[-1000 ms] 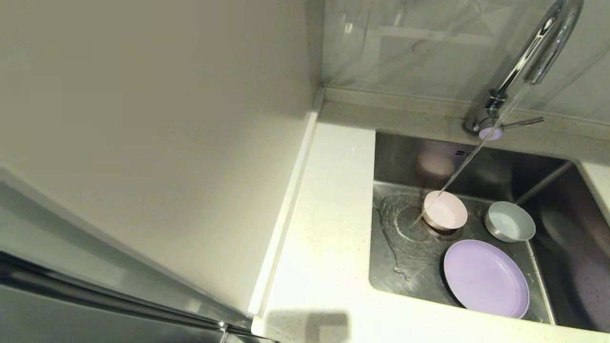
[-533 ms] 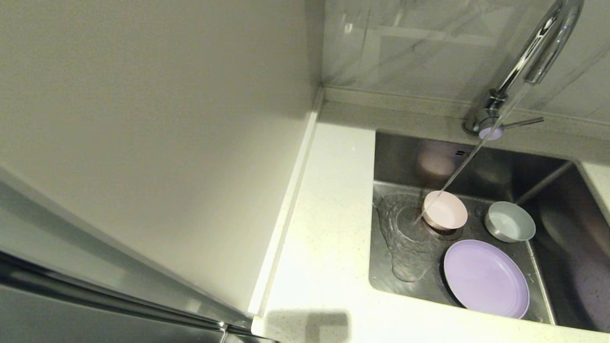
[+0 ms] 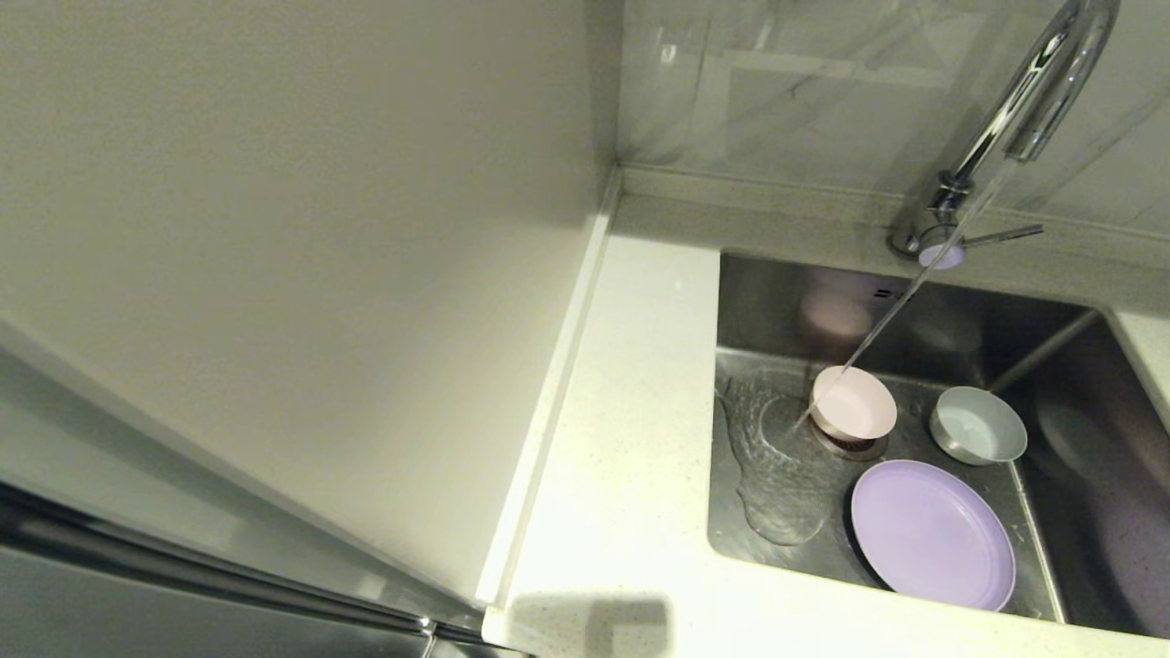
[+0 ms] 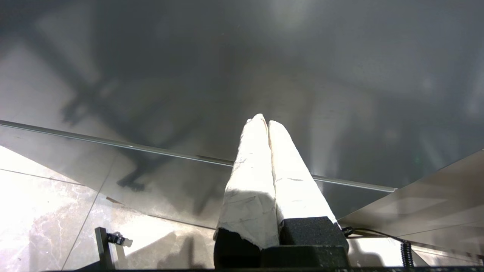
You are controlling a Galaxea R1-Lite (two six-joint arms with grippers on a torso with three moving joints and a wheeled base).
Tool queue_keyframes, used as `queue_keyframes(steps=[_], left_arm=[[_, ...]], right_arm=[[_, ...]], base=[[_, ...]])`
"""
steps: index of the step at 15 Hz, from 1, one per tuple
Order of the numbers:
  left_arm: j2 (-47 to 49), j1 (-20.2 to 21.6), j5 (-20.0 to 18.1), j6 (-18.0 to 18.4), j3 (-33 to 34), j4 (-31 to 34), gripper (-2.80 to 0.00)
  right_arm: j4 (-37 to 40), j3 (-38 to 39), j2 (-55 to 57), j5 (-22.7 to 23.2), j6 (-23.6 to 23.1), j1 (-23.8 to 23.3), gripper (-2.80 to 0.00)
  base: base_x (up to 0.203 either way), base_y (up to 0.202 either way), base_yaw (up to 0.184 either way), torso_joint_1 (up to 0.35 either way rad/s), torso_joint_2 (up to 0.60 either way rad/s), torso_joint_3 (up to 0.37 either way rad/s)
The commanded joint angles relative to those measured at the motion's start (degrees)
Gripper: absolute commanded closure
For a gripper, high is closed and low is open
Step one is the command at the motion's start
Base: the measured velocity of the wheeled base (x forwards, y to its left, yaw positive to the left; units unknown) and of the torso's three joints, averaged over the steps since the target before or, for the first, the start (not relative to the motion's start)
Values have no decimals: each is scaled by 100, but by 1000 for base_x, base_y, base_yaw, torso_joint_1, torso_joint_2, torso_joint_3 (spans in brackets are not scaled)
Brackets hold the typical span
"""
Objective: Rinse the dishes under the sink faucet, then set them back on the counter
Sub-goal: Wait for the water to rinse the bowl
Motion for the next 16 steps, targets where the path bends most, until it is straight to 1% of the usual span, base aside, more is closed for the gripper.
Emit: queue_keyframes(steps=[1,16], left_arm=[[0,-6,1,-1,18,-2,0],[0,0,1,-1,18,-2,0]], right_arm=[[-5,7,21,-1,1,1,0],[-5,9,21,-1,10,1,0]], base=[[0,0,0,0,0,0],[0,0,0,0,0,0]])
